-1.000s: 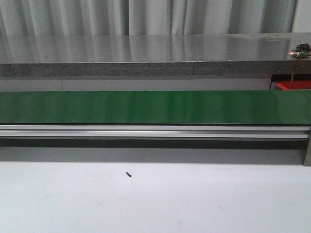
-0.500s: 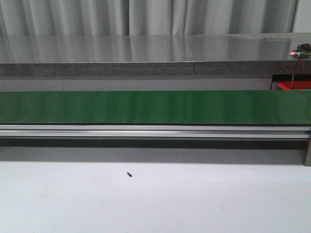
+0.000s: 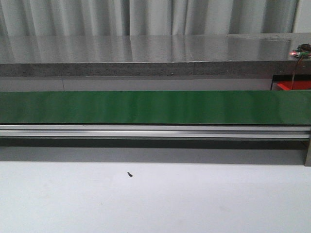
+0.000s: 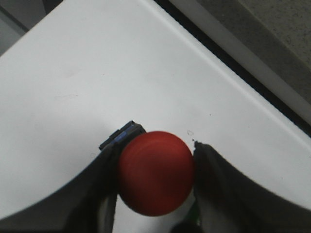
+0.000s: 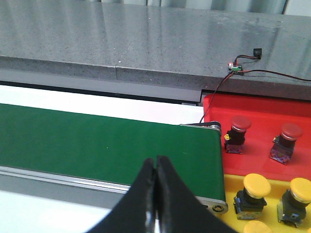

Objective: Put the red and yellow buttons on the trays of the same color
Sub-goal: 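Carry the red button with the left gripper onto the belt's near end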

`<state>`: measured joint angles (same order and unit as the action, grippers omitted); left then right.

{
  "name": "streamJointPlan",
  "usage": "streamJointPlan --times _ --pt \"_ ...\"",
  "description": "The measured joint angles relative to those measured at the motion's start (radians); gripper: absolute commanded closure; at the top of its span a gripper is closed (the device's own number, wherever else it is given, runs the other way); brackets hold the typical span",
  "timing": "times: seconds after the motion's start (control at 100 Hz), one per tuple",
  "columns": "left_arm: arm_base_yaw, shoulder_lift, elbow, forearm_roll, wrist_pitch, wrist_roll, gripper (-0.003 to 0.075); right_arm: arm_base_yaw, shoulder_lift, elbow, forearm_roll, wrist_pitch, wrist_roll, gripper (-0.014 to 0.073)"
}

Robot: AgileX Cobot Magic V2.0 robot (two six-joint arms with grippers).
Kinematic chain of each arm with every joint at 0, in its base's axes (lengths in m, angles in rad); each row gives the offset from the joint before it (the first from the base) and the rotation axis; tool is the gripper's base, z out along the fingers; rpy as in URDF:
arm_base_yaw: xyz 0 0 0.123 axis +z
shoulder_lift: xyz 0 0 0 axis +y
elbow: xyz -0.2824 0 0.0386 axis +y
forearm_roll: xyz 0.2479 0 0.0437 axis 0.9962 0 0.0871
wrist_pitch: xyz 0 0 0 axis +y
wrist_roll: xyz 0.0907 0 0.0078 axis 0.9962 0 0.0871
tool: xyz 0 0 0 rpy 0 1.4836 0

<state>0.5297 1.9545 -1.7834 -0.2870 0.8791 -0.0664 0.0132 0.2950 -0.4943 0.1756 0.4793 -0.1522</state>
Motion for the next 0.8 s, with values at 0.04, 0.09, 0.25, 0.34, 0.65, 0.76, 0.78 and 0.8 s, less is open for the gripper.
streamJointPlan --times 0.04,0.09,0.25,0.34,0.65,0.76,0.78,0.8 --pt "0.000 -0.012 0.000 0.000 0.022 0.022 0.0533 0.000 0.000 0.000 0.000 0.000 0.000 0.0662" --pt "-0.005 -0.020 0.000 0.000 0.044 0.035 0.0533 0.000 0.000 0.000 0.000 0.000 0.000 0.0662" --pt "-0.026 -0.023 0.000 -0.037 0.100 0.099 0.0533 0.000 0.000 0.000 0.000 0.000 0.000 0.0662" --pt "-0.054 -0.023 0.000 -0.048 0.110 0.121 0.0533 0.000 0.000 0.000 0.000 0.000 0.000 0.0662" --pt "-0.178 -0.023 0.007 -0.048 0.099 0.181 0.0533 0.000 0.000 0.000 0.000 0.000 0.000 0.0662" --pt "-0.200 -0.023 0.029 -0.048 0.083 0.188 0.0533 0.000 0.000 0.000 0.000 0.000 0.000 0.0662" --pt "-0.204 -0.023 0.037 -0.048 0.083 0.188 0.0533 0.000 0.000 0.000 0.000 0.000 0.000 0.0662" --pt "-0.206 -0.023 0.043 -0.048 0.080 0.188 0.0533 0.000 0.000 0.000 0.000 0.000 0.000 0.0662"
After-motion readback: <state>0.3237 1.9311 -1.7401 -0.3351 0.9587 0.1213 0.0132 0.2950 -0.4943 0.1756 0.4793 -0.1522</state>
